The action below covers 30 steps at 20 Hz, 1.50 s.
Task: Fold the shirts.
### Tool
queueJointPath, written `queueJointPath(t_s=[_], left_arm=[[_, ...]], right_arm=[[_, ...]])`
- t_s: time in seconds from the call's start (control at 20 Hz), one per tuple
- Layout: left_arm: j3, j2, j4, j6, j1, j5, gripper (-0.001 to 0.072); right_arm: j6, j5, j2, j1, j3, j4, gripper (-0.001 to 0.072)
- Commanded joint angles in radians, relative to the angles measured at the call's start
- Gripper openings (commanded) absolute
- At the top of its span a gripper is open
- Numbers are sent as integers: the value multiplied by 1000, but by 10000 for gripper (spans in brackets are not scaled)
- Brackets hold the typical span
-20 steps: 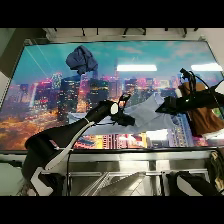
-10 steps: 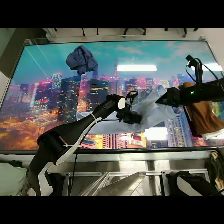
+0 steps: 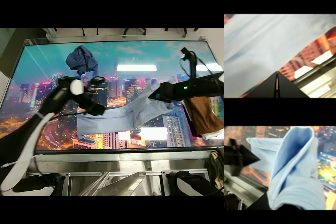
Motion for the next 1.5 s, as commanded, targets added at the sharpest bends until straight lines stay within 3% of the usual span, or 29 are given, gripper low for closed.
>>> queueJointPath(t_s=[0.0,0.4,0.6,0.8,0.85,0.9,0.95,1.05,1.15,1.45], left_arm=[[-155,225,11,26,229,-40,13],[-278,483,0,40,663,-5,13],[-285,528,2,41,692,21,13],[-285,491,2,42,655,14,13],[-285,476,3,42,639,15,13],[-285,459,3,46,621,13,13],[-285,445,3,60,605,6,13],[-285,420,4,70,577,-11,13],[-285,403,4,76,563,-17,13],[-301,400,-32,75,559,-26,13]], right_arm=[[43,-130,-75,148,3,2,23],[65,-496,-523,563,55,130,23],[24,-578,-752,664,169,301,23],[-8,-616,-801,683,193,408,30],[-51,-611,-796,674,193,447,176],[-95,-584,-788,657,193,504,545],[-165,-528,-773,628,193,579,700],[-287,-367,-724,549,192,666,700],[-286,-251,-650,458,188,631,698],[-153,-230,-347,200,-38,182,696]])
